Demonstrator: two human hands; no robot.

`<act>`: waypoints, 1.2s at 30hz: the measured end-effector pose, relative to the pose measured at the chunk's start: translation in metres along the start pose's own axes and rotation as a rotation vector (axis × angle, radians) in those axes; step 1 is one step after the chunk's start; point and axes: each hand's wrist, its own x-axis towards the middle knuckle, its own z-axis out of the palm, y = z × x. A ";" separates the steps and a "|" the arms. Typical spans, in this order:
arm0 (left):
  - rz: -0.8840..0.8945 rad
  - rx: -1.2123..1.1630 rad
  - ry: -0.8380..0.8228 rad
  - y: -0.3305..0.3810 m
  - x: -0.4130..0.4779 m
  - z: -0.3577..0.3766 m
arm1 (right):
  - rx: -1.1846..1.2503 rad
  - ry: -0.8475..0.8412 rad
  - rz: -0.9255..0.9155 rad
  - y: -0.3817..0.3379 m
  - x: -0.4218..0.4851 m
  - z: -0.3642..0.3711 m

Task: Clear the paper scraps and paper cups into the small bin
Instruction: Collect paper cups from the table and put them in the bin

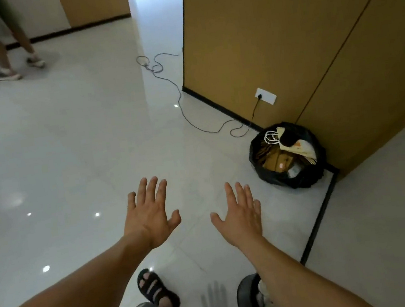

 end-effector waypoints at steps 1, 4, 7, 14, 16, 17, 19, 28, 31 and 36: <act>-0.054 -0.008 0.007 -0.016 -0.014 -0.005 | -0.014 -0.016 -0.049 -0.016 -0.001 -0.001; -0.215 -0.012 0.050 -0.070 -0.054 -0.018 | -0.045 -0.032 -0.211 -0.073 -0.006 -0.003; -0.354 -0.015 0.079 -0.124 -0.097 -0.026 | -0.069 -0.038 -0.356 -0.135 -0.012 -0.002; -0.635 -0.093 0.168 -0.261 -0.203 -0.031 | -0.078 -0.081 -0.638 -0.314 -0.061 0.032; -0.709 -0.095 0.185 -0.305 -0.241 -0.032 | -0.069 -0.101 -0.713 -0.369 -0.086 0.051; -0.747 -0.092 0.192 -0.327 -0.259 -0.033 | -0.057 -0.107 -0.752 -0.396 -0.099 0.061; -0.832 -0.090 0.198 -0.368 -0.296 -0.033 | -0.041 -0.130 -0.821 -0.446 -0.127 0.081; -1.178 -0.170 0.178 -0.488 -0.432 -0.002 | -0.108 -0.246 -1.120 -0.612 -0.220 0.142; -1.271 -0.205 0.191 -0.519 -0.456 0.010 | -0.135 -0.275 -1.205 -0.661 -0.236 0.160; -1.395 -0.173 0.182 -0.592 -0.483 0.011 | -0.108 -0.326 -1.329 -0.757 -0.256 0.192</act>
